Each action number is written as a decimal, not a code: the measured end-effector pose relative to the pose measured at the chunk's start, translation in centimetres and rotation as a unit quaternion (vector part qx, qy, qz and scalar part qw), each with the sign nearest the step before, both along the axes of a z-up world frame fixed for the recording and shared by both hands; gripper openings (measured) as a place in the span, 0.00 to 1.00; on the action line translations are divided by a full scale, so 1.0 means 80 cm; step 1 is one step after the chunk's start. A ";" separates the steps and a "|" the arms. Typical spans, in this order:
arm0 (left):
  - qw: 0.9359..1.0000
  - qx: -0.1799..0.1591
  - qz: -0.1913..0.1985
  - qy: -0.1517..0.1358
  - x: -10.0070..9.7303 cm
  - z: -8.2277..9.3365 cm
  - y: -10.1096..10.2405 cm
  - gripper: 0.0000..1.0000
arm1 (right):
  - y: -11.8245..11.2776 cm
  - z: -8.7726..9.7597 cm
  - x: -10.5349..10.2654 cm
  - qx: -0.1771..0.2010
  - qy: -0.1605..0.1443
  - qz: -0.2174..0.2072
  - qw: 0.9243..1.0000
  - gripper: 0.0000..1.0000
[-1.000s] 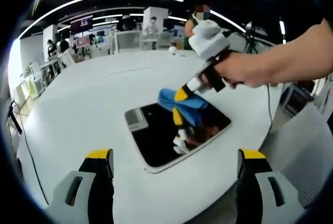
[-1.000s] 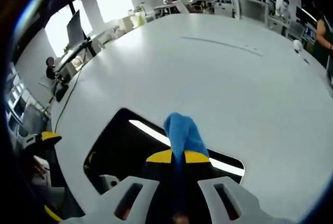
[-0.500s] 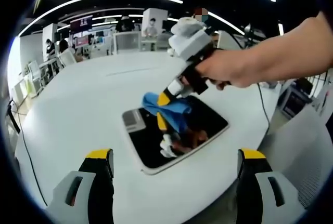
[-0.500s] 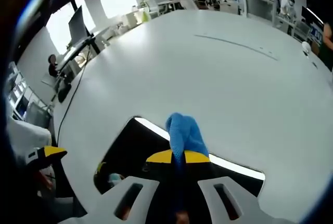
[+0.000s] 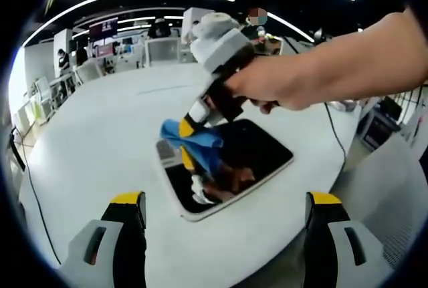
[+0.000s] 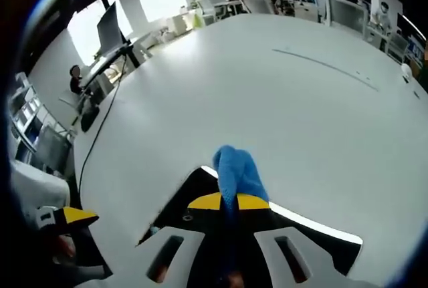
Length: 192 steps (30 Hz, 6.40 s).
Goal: Wipe the mirror surface with the cleaning cloth until all visible marks leave the cleaned area.
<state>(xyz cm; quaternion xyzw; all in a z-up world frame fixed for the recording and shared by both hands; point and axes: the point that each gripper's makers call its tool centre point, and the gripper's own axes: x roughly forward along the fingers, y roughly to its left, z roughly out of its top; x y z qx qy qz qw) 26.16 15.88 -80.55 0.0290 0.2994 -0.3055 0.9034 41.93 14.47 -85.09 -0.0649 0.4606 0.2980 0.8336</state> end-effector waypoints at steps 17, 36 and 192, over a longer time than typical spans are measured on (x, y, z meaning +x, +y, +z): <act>1.000 0.006 -0.010 0.014 -0.004 -0.007 -0.004 1.00 | 0.033 0.004 -0.001 0.005 0.002 0.018 1.000 0.01; 1.000 0.005 -0.001 0.014 -0.004 -0.004 0.000 1.00 | 0.039 0.005 -0.001 0.006 -0.001 0.030 1.000 0.01; 1.000 0.020 -0.013 0.002 -0.004 -0.003 -0.002 1.00 | -0.150 0.002 -0.078 0.028 0.030 -0.001 0.999 0.00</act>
